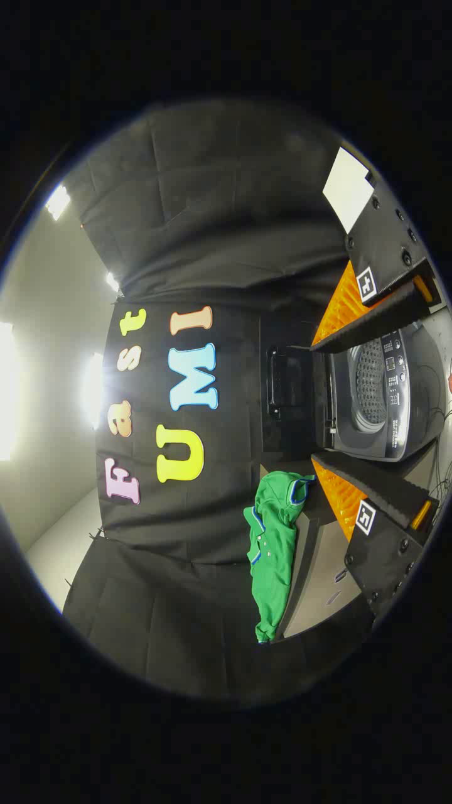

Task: Put the clothes into the washing machine and then close the washing machine lid.

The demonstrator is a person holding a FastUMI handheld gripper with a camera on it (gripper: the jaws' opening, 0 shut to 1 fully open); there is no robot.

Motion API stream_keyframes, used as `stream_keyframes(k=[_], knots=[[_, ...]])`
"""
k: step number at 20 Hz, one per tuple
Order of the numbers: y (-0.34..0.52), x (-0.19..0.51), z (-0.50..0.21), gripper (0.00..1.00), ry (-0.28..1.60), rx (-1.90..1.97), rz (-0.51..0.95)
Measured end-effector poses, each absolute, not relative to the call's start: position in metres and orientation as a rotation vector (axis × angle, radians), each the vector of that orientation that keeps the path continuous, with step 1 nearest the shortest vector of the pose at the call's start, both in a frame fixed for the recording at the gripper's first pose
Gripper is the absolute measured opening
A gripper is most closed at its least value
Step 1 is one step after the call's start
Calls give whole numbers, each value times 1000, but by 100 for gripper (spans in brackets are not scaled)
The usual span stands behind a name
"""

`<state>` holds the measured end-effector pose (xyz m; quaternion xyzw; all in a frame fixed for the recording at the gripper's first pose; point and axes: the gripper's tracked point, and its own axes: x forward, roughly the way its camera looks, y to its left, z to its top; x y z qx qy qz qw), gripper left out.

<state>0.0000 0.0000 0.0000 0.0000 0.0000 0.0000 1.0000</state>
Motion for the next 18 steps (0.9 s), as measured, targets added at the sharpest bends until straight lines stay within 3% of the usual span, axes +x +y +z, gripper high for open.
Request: stream_keyframes(k=[18], knots=[[-1, -19, 7, 98, -21, 21, -16]])
